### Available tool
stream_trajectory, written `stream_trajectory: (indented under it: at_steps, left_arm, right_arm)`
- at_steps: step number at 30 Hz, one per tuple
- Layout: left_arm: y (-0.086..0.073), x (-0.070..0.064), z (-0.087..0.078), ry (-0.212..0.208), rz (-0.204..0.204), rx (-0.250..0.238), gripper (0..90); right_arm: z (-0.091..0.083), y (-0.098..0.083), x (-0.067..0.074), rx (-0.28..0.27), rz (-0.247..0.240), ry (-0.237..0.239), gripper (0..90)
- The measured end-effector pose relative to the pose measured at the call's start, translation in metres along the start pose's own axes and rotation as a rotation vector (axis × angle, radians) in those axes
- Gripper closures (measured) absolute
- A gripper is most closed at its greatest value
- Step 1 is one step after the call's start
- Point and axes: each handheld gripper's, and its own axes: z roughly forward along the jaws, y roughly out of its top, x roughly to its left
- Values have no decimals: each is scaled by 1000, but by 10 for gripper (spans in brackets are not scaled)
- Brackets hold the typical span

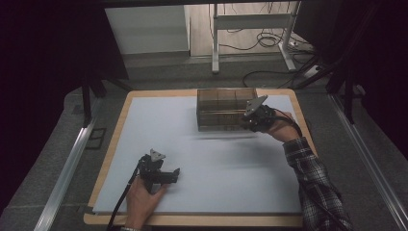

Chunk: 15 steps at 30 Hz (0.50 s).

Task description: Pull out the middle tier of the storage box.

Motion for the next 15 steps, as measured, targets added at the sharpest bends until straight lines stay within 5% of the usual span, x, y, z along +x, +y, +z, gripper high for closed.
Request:
stream_trajectory:
  at_steps: [15]
  left_arm:
    - [0,0,0,0,0,0,0]
  right_arm:
    - [15,-7,-19,33,-68,146,707]
